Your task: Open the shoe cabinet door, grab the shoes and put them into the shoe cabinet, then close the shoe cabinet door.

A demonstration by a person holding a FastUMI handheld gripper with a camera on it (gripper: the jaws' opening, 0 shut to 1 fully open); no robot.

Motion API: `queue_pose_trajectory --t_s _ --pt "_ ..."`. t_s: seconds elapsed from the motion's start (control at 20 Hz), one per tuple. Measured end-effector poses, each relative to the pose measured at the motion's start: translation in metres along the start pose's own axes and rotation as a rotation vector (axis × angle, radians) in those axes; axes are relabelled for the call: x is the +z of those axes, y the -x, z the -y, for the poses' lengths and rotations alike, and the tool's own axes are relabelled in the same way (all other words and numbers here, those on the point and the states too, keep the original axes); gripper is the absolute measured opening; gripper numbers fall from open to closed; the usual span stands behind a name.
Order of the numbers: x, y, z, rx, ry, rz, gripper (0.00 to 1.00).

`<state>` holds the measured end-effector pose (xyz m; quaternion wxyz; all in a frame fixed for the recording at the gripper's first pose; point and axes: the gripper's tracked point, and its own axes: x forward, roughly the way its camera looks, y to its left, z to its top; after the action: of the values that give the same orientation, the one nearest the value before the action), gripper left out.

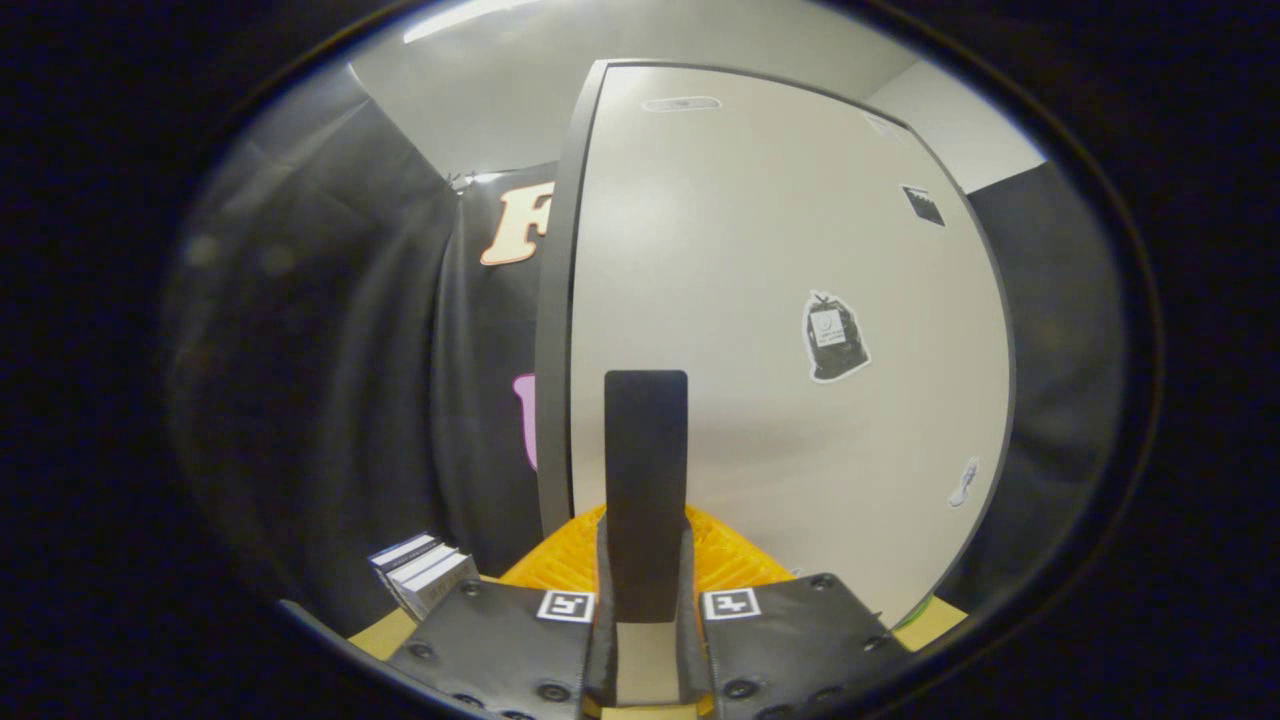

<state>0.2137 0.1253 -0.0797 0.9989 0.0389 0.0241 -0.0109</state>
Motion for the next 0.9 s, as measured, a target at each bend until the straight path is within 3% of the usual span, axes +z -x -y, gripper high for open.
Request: queue_pose_trajectory --t_s 0.05,0.5,0.9 --pt "0.001 -0.002 0.0 0.0 -0.001 0.001 0.14" --pt "0.001 0.005 0.0 0.024 -0.011 -0.007 0.14" --pt "0.005 0.059 0.014 0.1 -0.002 -0.026 0.14"
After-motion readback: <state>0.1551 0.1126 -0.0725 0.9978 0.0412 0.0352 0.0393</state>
